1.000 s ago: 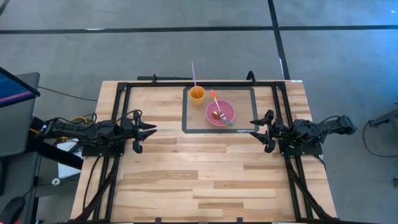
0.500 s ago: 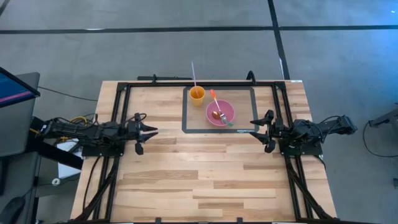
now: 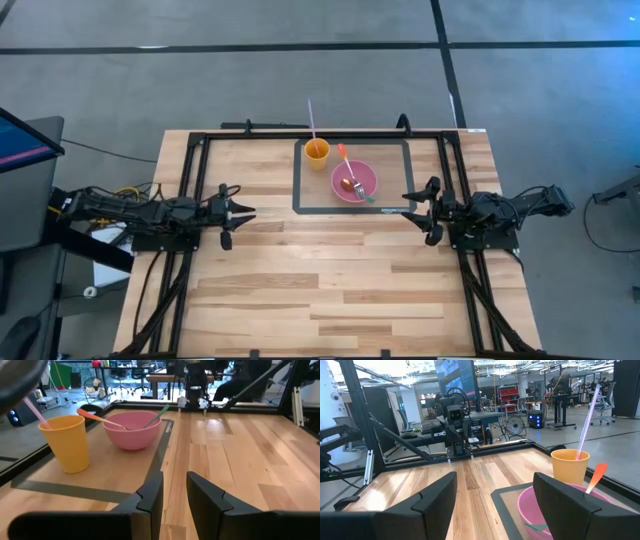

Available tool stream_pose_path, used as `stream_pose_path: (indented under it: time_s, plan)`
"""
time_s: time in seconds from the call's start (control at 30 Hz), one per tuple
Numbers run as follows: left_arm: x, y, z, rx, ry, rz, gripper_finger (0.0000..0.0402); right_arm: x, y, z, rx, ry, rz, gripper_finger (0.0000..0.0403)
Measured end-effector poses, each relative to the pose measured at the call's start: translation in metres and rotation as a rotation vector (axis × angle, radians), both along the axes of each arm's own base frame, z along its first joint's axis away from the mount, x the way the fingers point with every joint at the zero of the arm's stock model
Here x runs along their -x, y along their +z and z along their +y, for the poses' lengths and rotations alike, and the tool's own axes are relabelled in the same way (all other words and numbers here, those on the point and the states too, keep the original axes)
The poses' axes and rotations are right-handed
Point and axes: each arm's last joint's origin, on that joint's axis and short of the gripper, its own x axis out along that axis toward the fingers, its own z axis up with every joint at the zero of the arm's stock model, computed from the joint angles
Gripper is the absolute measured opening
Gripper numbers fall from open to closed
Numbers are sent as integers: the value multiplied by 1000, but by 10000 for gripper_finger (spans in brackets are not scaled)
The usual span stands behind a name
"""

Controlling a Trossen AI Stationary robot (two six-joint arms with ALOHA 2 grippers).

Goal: Pick & Place Utensil
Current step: Return to Home Position

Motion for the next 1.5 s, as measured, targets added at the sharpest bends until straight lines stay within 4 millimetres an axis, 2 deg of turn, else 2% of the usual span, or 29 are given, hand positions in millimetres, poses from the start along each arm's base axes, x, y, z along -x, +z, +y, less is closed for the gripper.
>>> stream_pose_path:
  time_s: [1.07, 1.5]
  plan:
    - [-11, -17, -2, -32, 0, 198, 86, 0, 0, 0, 0, 1, 0, 255]
    - [-12, -19, -2, -18, 1, 214, 86, 0, 0, 0, 0, 1, 0, 255]
